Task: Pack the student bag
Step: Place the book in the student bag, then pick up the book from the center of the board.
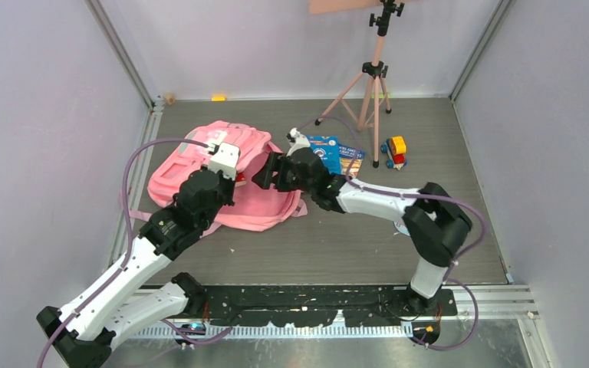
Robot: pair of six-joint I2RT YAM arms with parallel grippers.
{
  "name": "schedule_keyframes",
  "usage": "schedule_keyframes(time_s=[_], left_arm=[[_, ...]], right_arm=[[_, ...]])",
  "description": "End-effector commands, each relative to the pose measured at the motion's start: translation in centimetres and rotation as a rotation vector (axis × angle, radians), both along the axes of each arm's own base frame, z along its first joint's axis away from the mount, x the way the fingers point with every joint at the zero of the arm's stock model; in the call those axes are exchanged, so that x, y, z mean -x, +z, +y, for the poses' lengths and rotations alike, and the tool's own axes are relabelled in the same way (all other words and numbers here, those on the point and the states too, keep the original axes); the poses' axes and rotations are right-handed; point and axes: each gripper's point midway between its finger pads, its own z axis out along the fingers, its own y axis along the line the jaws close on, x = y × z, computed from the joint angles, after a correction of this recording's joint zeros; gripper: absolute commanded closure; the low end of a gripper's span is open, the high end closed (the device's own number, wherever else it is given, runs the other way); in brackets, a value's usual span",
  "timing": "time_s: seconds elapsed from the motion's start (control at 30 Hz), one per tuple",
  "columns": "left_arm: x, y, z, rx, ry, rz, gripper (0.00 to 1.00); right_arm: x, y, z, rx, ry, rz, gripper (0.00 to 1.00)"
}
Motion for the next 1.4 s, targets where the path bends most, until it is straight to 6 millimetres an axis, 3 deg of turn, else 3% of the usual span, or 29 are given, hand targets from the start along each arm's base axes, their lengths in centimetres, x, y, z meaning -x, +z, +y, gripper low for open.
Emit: schedule_keyframes(time_s=[0.0, 0.1, 0.23, 0.27, 0.37, 0.47, 0.67, 1.1, 1.37], left_arm=[[-0.6, 3.5, -0.1, 0.081, 0.013, -0.113, 1.0], [-0.6, 3.5, -0.1, 0.081, 0.014, -0.113, 1.0], [-0.7, 3.2, -0.2, 0.073, 0.011, -0.104, 1.0], [-0.7, 3.2, -0.3, 0.075, 0.009, -0.103, 1.0], [-0.6, 3.3, -0.2, 0.078, 0.009, -0.107, 1.0], [-0.6, 3.5, -0.1, 0.082, 0.01, -0.112, 1.0], [-0.6, 3.4, -0.2, 0.083, 0.008, -0.11, 1.0], [-0.4, 3.6, -0.3, 0.096, 0.0, -0.113, 1.0], [-0.3, 3.7, -0.3, 0.098, -0.002, -0.116, 1.0]], right_arm=[[0.6, 1.1, -5.9, 0.24, -0.05, -0.105, 0.25], [1.0, -0.2, -10.2, 0.425, -0.068, -0.176, 0.22], [2.4, -1.3, -14.4, 0.601, 0.004, -0.268, 0.2], [2.5, -0.7, -14.9, 0.614, 0.011, -0.294, 0.19], [2.9, -1.7, -17.3, 0.747, 0.063, -0.363, 0.18], [2.7, -2.6, -18.4, 0.848, 0.112, -0.431, 0.18], [1.2, -3.8, -19.0, 0.956, 0.111, -0.49, 0.18], [-2.2, -6.2, -15.6, 1.029, 0.206, -0.698, 0.17], [-4.0, -8.9, -14.5, 1.129, 0.267, -0.763, 0.16]])
